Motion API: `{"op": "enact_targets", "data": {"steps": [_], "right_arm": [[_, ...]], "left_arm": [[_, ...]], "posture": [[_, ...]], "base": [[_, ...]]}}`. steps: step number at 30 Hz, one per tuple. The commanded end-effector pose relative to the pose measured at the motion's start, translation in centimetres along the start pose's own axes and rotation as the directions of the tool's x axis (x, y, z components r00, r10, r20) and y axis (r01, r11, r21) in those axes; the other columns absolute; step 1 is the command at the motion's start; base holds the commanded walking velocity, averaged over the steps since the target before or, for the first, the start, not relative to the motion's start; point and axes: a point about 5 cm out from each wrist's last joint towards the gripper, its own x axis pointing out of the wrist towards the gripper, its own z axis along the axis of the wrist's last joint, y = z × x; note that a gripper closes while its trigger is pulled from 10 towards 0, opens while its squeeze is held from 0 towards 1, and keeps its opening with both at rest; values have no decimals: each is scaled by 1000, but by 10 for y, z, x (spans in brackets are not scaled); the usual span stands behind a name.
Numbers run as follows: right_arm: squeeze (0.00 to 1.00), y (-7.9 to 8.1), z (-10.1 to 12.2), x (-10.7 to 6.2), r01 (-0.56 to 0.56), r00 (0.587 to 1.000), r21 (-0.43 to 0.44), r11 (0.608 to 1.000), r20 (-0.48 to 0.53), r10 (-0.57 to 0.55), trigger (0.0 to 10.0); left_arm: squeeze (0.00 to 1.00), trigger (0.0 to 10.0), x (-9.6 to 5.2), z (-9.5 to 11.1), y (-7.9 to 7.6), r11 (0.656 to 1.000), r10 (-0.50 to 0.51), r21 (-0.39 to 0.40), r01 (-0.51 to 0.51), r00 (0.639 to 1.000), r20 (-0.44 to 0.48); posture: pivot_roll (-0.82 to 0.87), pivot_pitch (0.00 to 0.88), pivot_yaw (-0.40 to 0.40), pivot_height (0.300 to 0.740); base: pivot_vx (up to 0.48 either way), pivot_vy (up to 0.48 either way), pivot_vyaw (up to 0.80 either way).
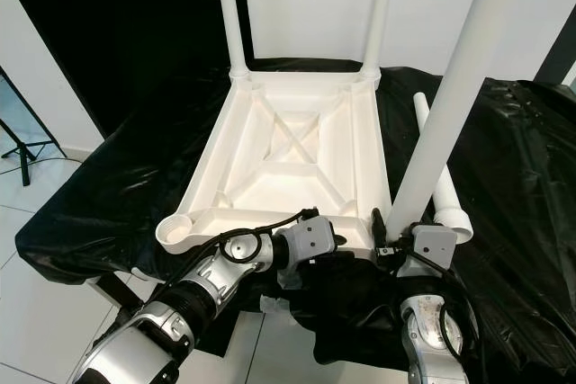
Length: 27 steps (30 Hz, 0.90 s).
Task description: Building children table
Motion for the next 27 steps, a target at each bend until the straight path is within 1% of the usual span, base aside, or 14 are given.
{"op": "enact_targets", "data": {"steps": [1, 2, 3, 4, 5, 6, 13, 14, 18, 19, 20, 24, 25, 27], "right_arm": [[0, 1, -13, -3, 2, 997, 16, 1000, -75, -1, 0], [0, 1, -13, -3, 2, 997, 16, 1000, -75, -1, 0], [0, 5, -13, -2, -16, 997, 23, 1000, -73, 18, 3608], [0, 5, -13, -2, -16, 997, 23, 1000, -73, 18, 3608], [0, 8, -12, -1, -54, 996, 20, 998, -65, 55, 10000], [1000, 11, -10, 1, -83, 995, 19, 996, -54, 84, 10000], [1000, 10, -11, 5, -201, 978, -9, 980, -59, 200, 10000], [0, 7, -13, 5, -231, 971, -26, 973, -69, 229, 10000], [0, 1, -13, 6, -320, 946, -67, 945, -77, 315, 10000], [0, -5, -7, 9, -439, 898, -96, 894, -74, 433, 10000], [0, -7, -4, 10, -475, 880, -100, 875, -75, 469, 10000], [0, -12, 1, 11, -530, 848, -101, 842, -82, 524, 10000], [0, -15, 1, 11, -557, 830, -101, 825, -95, 549, 0], [0, -17, 1, 11, -574, 819, -100, 813, -105, 565, 0]], "left_arm": [[0, 10000, -6, -39, -22, 994, -70, -98, 55, 984, -163], [0, 10000, -6, -39, -22, 994, -70, -98, 55, 984, -163], [0, 10000, -6, -39, -22, 994, -70, -97, 55, 984, -163], [0, 10000, -6, -39, -22, 994, -70, -97, 55, 984, -163], [0, 10000, -6, -38, -22, 994, -69, -97, 54, 984, -162], [0, 10000, -6, -39, -21, 994, -69, -96, 54, 984, -163], [0, 10000, -8, -40, -20, 995, -68, -90, 53, 983, -172], [0, 10000, -9, -40, -19, 995, -64, -89, 49, 983, -172], [0, 10000, -8, -39, -18, 995, -58, -89, 43, 984, -170], [0, 10000, -9, -41, -19, 995, -59, -92, 44, 983, -171], [0, 10000, -10, -41, -20, 995, -61, -93, 46, 983, -172], [0, 10000, -12, -44, -22, 994, -66, -93, 50, 982, -177], [0, 10000, -12, -44, -21, 995, -65, -92, 50, 982, -177], [0, 10000, -12, -44, -21, 995, -64, -92, 49, 982, -178]], "posture": [[141, 0, 32, 740], [141, 0, 32, 740], [140, 0, 32, 740], [140, 0, 32, 740], [140, 0, 31, 740], [141, 0, 35, 740], [153, 0, 34, 740], [156, 0, 31, 740], [158, 0, 29, 740], [165, 0, 27, 740], [165, 0, 27, 740], [178, 0, 24, 740], [192, 0, 14, 740], [192, 0, 14, 740]], "base": [[0, 0, 0], [0, 0, 0], [0, 0, 0], [0, 0, 0], [0, 0, 0], [0, 0, 0], [0, 0, 0], [0, 0, 0], [0, 0, 0], [0, 0, 0], [0, 0, 0], [0, 0, 0], [0, 0, 0], [0, 0, 0]]}}
